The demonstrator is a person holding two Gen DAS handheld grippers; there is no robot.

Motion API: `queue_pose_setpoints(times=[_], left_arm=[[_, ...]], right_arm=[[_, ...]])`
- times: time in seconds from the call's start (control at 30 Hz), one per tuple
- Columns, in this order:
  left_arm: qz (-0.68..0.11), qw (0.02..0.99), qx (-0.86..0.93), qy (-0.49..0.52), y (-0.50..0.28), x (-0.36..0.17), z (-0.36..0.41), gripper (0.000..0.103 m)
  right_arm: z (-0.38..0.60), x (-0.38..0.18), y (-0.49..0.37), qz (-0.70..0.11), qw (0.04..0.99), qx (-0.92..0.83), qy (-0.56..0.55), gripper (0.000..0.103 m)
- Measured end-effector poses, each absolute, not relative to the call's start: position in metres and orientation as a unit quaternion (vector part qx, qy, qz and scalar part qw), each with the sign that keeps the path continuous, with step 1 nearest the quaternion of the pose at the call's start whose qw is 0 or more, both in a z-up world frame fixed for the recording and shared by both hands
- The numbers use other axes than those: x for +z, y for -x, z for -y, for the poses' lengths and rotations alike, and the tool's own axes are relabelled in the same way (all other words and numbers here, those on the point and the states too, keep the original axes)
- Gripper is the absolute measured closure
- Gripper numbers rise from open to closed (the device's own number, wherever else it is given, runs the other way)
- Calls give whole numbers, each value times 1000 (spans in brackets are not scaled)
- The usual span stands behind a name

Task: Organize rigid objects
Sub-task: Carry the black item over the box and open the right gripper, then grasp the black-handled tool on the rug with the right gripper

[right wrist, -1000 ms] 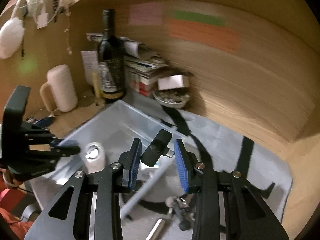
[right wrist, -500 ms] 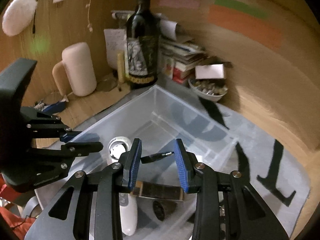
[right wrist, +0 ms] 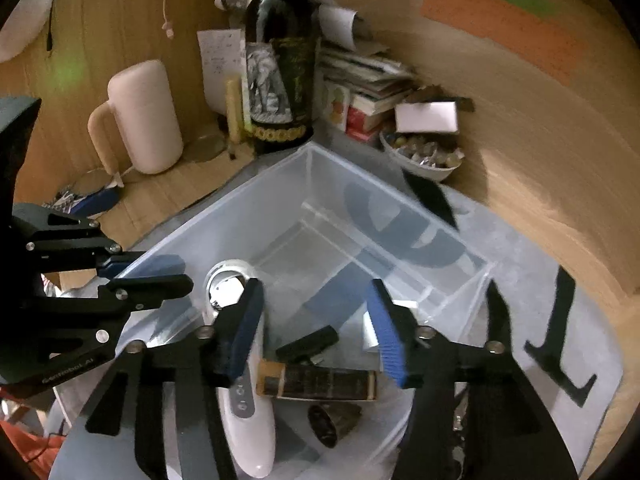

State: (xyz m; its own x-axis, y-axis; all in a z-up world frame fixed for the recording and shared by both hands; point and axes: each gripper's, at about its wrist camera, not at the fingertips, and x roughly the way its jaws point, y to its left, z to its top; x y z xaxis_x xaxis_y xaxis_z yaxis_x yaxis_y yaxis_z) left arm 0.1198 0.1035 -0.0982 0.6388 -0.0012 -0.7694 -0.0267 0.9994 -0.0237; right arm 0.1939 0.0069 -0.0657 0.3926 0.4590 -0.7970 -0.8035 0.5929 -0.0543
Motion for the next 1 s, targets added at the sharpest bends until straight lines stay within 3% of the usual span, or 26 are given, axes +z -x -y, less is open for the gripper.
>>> queue_pose_setpoints(times=[0.6,1.0], left_arm=[[-425,905,7,16,-120,-98,-104,95],[-425,905,7,16,-120,-98,-104,95]], right_arm=[[78,-7,-198,-327,872,305,197,46],[127,-72,-206,-422,848,257,191,46]])
